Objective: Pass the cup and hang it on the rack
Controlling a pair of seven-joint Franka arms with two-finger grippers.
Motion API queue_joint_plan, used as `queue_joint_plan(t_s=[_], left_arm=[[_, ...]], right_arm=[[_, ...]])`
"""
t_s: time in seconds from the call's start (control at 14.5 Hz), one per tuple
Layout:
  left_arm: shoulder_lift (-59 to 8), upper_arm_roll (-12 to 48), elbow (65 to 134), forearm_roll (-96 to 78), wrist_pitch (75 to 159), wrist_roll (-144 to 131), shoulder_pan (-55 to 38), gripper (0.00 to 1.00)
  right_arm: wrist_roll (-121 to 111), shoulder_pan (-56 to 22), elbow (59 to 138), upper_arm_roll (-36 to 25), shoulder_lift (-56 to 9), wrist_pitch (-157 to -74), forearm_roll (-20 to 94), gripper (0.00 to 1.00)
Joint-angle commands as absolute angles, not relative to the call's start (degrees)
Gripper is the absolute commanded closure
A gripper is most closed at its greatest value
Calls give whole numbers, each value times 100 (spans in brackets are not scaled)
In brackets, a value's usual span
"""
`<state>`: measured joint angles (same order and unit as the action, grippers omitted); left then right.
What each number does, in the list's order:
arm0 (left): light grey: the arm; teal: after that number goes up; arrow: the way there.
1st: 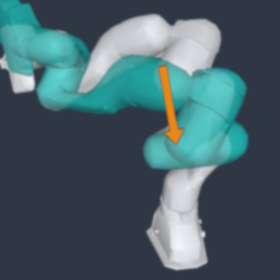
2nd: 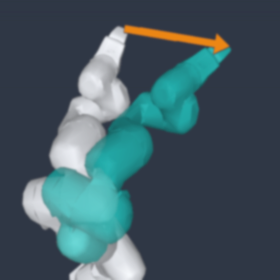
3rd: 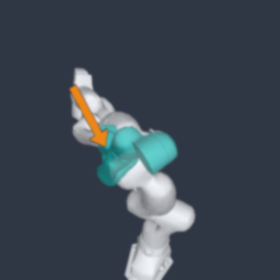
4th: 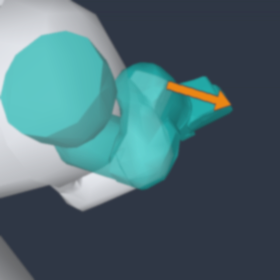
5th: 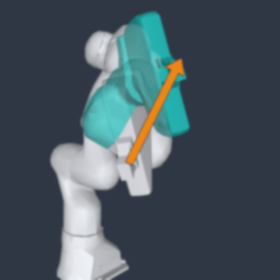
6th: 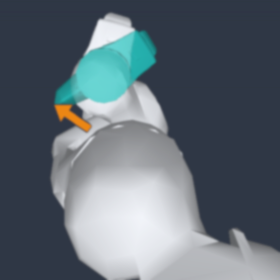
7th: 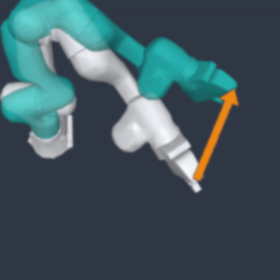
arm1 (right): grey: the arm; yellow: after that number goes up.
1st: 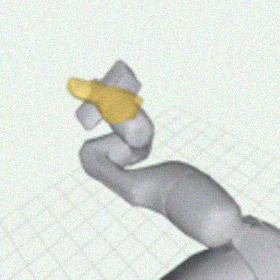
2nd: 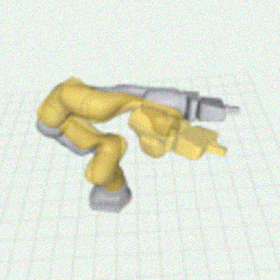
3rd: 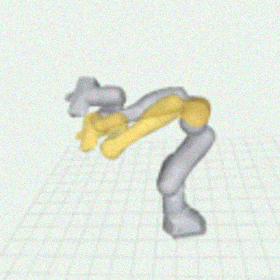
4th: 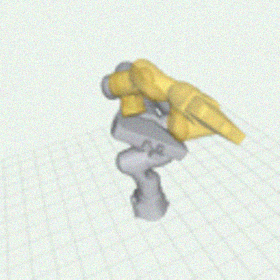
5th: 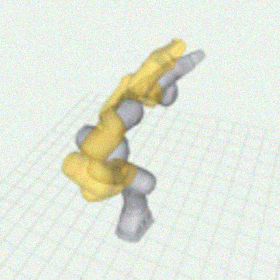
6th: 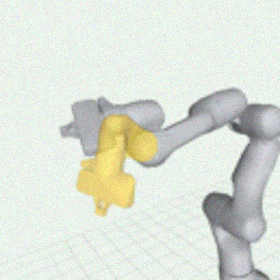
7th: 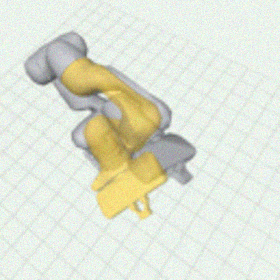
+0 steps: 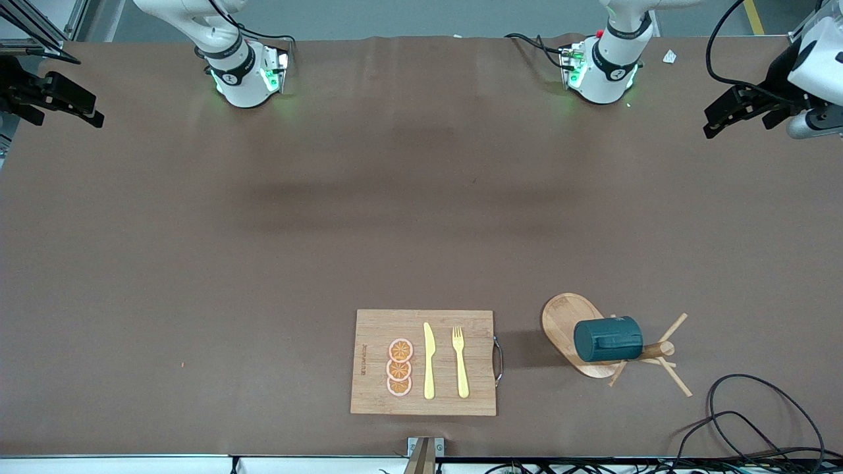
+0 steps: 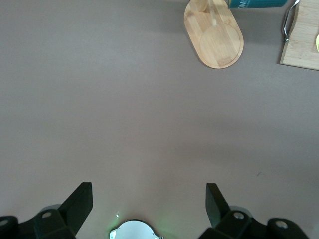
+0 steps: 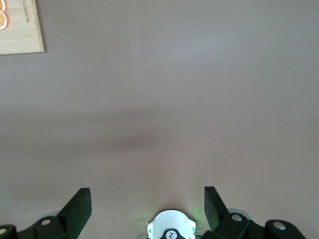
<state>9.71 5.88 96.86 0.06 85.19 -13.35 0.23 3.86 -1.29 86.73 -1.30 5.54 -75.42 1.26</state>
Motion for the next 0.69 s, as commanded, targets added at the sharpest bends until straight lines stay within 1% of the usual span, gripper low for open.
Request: queue_joint_plan(t_s=[0.0, 0.28, 0.62], left_arm=[[1072, 554, 9774, -210, 8622, -1039, 35, 0], [1072, 545, 9624, -316, 8464, -651, 61, 0], [1028, 545, 9536, -255, 8464, -536, 62, 0]], right_arm=[[360, -97, 8789, -123, 668, -7559, 167, 0], [360, -97, 8789, -123, 668, -7550, 167, 0], [360, -97, 8789, -123, 668, -7550, 167, 0]])
